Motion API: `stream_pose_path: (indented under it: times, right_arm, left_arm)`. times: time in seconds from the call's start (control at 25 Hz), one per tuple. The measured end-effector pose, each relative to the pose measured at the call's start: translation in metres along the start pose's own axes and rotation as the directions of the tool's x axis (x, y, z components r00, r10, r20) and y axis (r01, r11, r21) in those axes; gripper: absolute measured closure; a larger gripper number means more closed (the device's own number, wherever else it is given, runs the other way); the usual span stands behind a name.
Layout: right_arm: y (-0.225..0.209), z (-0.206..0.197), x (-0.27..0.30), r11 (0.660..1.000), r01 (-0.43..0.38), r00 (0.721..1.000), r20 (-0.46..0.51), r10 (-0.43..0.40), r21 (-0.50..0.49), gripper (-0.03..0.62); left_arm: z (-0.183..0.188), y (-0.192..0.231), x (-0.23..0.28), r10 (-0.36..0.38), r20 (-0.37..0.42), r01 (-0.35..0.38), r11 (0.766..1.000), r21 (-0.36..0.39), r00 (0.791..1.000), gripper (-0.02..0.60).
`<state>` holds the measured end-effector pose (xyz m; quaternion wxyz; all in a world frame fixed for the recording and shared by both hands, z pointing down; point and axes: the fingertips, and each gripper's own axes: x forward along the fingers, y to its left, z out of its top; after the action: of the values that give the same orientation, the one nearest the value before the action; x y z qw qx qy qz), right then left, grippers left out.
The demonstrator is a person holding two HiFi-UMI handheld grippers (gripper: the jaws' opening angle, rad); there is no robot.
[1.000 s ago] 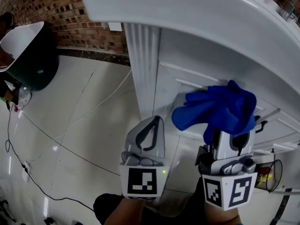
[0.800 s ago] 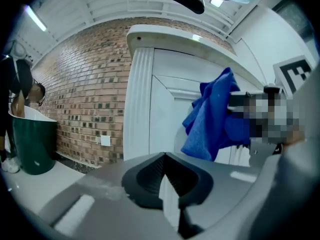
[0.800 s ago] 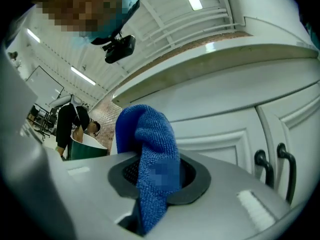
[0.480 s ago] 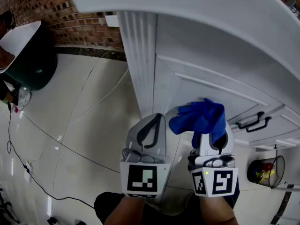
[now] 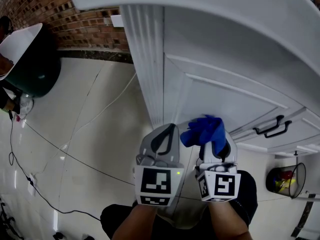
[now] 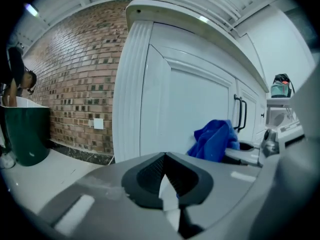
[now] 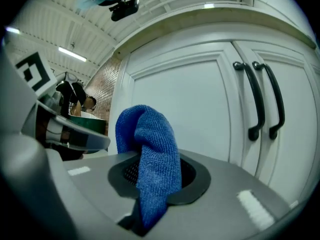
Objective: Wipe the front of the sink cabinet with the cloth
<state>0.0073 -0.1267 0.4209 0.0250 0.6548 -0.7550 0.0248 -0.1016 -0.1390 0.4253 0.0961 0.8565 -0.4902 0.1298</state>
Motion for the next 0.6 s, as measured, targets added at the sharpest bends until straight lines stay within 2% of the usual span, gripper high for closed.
stream_pose_path:
  times: [0.28, 0.6]
  right_arm:
    - [0.000, -0.069, 0.002, 1.000, -0.006, 0.990, -0.144, 0.002, -0.030, 0.516]
    - [-0.002, -0.137, 0.012, 0.999, -0.015, 0.953, -0.304, 0.004, -0.034, 0.516]
  left_arm:
    - [-0.011, -0.007, 0.004, -0.024, -0.035, 0.024, 1.000, -0.010, 0.999, 0.575]
    - [-0.014, -0.017, 0.006, -0.049, -0.053, 0.049, 0.999, 0.003, 0.997, 0.575]
